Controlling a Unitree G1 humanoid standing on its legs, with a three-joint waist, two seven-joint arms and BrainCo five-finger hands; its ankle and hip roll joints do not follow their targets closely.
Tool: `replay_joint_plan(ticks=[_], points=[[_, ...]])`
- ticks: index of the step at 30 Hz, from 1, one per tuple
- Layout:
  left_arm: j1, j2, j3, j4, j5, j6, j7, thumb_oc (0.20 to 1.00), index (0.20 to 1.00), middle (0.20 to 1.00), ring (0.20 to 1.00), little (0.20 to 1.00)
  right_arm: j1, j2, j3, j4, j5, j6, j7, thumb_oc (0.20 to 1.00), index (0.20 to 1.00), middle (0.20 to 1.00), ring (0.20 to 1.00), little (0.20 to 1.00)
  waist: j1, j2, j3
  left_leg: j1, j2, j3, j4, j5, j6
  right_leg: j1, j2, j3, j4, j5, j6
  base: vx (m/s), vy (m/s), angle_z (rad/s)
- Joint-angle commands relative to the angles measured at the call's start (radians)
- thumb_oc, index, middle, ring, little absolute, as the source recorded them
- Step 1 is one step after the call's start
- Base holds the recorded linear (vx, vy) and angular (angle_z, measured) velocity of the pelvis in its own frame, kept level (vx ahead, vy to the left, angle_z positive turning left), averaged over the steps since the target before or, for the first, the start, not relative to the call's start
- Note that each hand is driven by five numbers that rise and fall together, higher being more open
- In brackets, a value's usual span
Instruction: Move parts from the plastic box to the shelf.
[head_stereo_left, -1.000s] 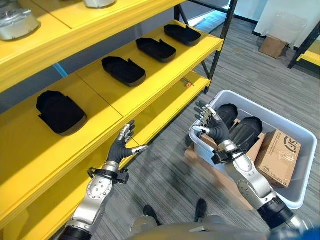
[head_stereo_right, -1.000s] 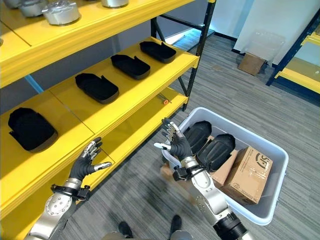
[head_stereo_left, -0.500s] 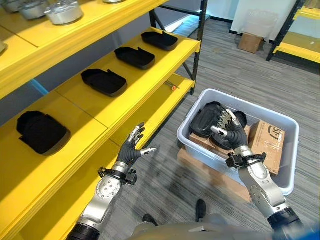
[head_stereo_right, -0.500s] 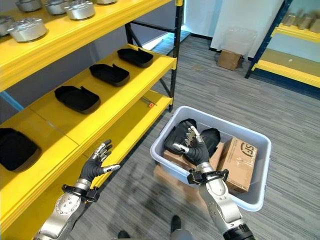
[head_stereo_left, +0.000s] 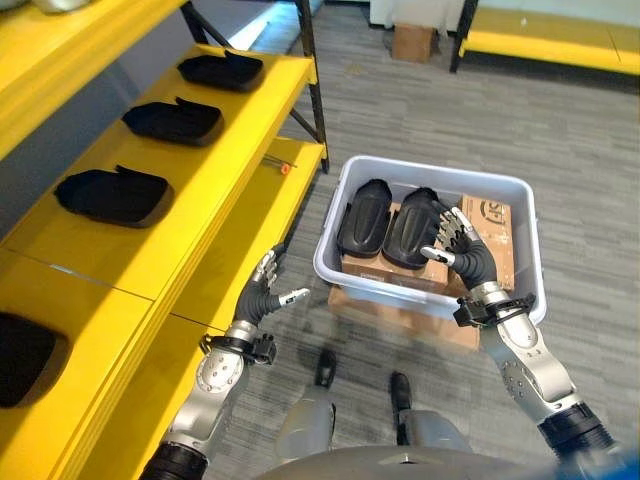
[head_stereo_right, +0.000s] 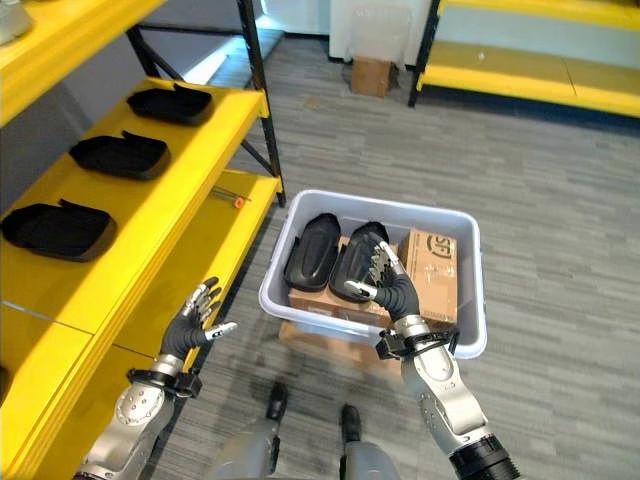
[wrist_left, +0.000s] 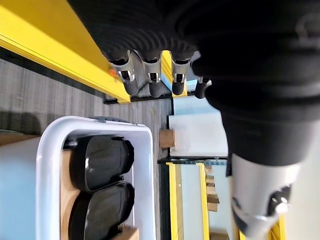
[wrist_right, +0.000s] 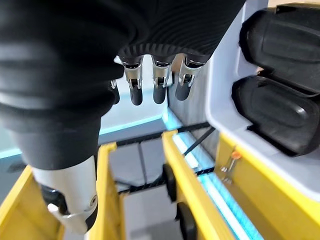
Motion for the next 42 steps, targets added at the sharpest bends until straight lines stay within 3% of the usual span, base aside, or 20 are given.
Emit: replay_joint_plan(ticks=[1, 6, 13, 19, 22, 23, 26, 28, 30, 33, 36, 42], points=[[0.016, 0.022, 0.002, -0.064, 0.003, -0.052, 0.001, 1.0, 1.0, 1.0, 1.0, 1.0, -0.008, 0.013, -0.016, -0.05, 0.003, -0.055, 0.01, 1.0, 1.0, 1.0, 1.0, 1.0, -0.011, -0.03, -0.032, -0.014, 0.039, -0.038, -0.112, 0.206, -0.004, 0.271, 0.006, -0.005, -0.321, 0.003, 0.021, 0.24, 0.261, -0.15], [-0.001, 0.054, 0.011, -0.074, -0.007, -0.064, 0.011, 1.0, 1.0, 1.0, 1.0, 1.0, 0.011, 0.035, -0.004, -0.052, 0.002, -0.037, 0.025, 1.0, 1.0, 1.0, 1.0, 1.0, -0.028, -0.043, -0.062, -0.012, 0.007, 0.054, -0.041, 0.142, 0.02, 0.292, -0.082, 0.004, -0.333, 0.011, 0.064, 0.21, 0.258, -0.12], [-0.011, 0.078, 0.02, -0.087, 0.003, -0.063, 0.022, 1.0, 1.0, 1.0, 1.0, 1.0, 0.007, 0.047, 0.017, -0.056, 0.003, -0.012, 0.05, 1.0, 1.0, 1.0, 1.0, 1.0, -0.041, -0.064, -0.096, 0.006, -0.029, 0.136, 0.015, 0.05, 0.072, 0.269, -0.151, 0.035, -0.325, 0.044, 0.119, 0.16, 0.191, -0.29], [-0.003, 0.092, 0.025, -0.095, 0.018, -0.061, 0.017, 1.0, 1.0, 1.0, 1.0, 1.0, 0.015, 0.055, 0.019, -0.058, -0.011, -0.005, 0.062, 1.0, 1.0, 1.0, 1.0, 1.0, -0.042, -0.068, -0.1, 0.028, -0.053, 0.157, 0.021, 0.01, 0.102, 0.231, -0.17, 0.044, -0.257, 0.074, 0.153, 0.08, 0.136, -0.16], [-0.017, 0.108, 0.033, -0.098, 0.024, -0.065, 0.029, 1.0, 1.0, 1.0, 1.0, 1.0, -0.01, 0.071, 0.037, -0.062, -0.004, -0.009, 0.065, 1.0, 1.0, 1.0, 1.0, 1.0, -0.048, -0.06, -0.073, 0.063, -0.05, 0.176, 0.004, -0.003, 0.118, 0.127, -0.164, 0.015, -0.113, 0.156, 0.19, 0.0, 0.124, -0.18], [-0.017, 0.108, 0.033, -0.098, 0.024, -0.065, 0.029, 1.0, 1.0, 1.0, 1.0, 1.0, -0.011, 0.071, 0.037, -0.062, -0.004, -0.009, 0.065, 1.0, 1.0, 1.0, 1.0, 1.0, -0.047, -0.06, -0.073, 0.063, -0.049, 0.178, 0.003, -0.003, 0.118, 0.124, -0.164, 0.017, -0.109, 0.155, 0.19, -0.04, 0.105, -0.34], [-0.027, 0.117, 0.045, -0.1, 0.026, -0.069, 0.04, 1.0, 1.0, 1.0, 1.0, 1.0, -0.053, 0.089, 0.063, -0.05, -0.017, -0.012, 0.049, 1.0, 1.0, 1.0, 1.0, 1.0, -0.029, -0.05, -0.051, 0.085, -0.027, 0.222, 0.002, -0.028, 0.109, 0.105, -0.257, -0.141, -0.172, 0.208, 0.189, 0.01, -0.001, -0.62], [-0.023, 0.124, 0.053, -0.099, 0.02, -0.073, 0.044, 1.0, 1.0, 1.0, 1.0, 1.0, -0.093, 0.088, 0.075, -0.042, -0.031, -0.013, 0.038, 1.0, 1.0, 1.0, 1.0, 1.0, -0.016, -0.046, -0.032, 0.094, 0.006, 0.243, 0.011, -0.037, 0.094, 0.097, -0.303, -0.206, -0.244, 0.231, 0.171, 0.01, -0.1, -0.84], [-0.033, 0.124, 0.068, -0.094, 0.025, -0.074, 0.064, 1.0, 1.0, 1.0, 1.0, 1.0, -0.148, 0.079, 0.085, -0.033, -0.094, -0.017, 0.016, 1.0, 1.0, 1.0, 1.0, 1.0, 0.013, -0.059, -0.003, 0.09, 0.029, 0.277, 0.048, -0.06, 0.084, 0.058, -0.369, -0.321, -0.306, 0.302, 0.189, -0.02, -0.139, -0.71], [-0.049, 0.106, 0.058, -0.071, 0.036, -0.076, 0.07, 1.0, 1.0, 1.0, 1.0, 1.0, -0.14, 0.054, 0.062, -0.053, -0.128, -0.017, 0.006, 1.0, 1.0, 1.0, 1.0, 1.0, -0.015, -0.084, 0.007, 0.065, 0.018, 0.255, 0.074, -0.062, 0.069, 0.052, -0.348, -0.251, -0.303, 0.287, 0.189, 0.04, -0.149, -0.19], [-0.054, 0.088, 0.063, -0.075, 0.042, -0.077, 0.072, 1.0, 1.0, 1.0, 1.0, 1.0, -0.16, 0.03, 0.05, -0.057, -0.154, -0.019, -0.006, 1.0, 1.0, 1.0, 1.0, 1.0, -0.011, -0.092, 0.004, 0.051, 0.04, 0.241, 0.06, -0.044, 0.039, 0.044, -0.343, -0.309, -0.289, 0.267, 0.188, 0.01, -0.236, 0.55], [-0.07, 0.094, 0.049, -0.102, 0.005, -0.078, 0.055, 1.0, 1.0, 1.0, 1.0, 1.0, -0.239, -0.042, 0.024, 0.0, -0.187, -0.032, -0.03, 1.0, 1.0, 1.0, 1.0, 1.0, -0.022, -0.074, 0.052, 0.011, 0.114, 0.198, 0.041, 0.008, -0.004, -0.005, -0.306, -0.348, -0.215, 0.192, 0.162, -0.01, -0.218, 0.08]])
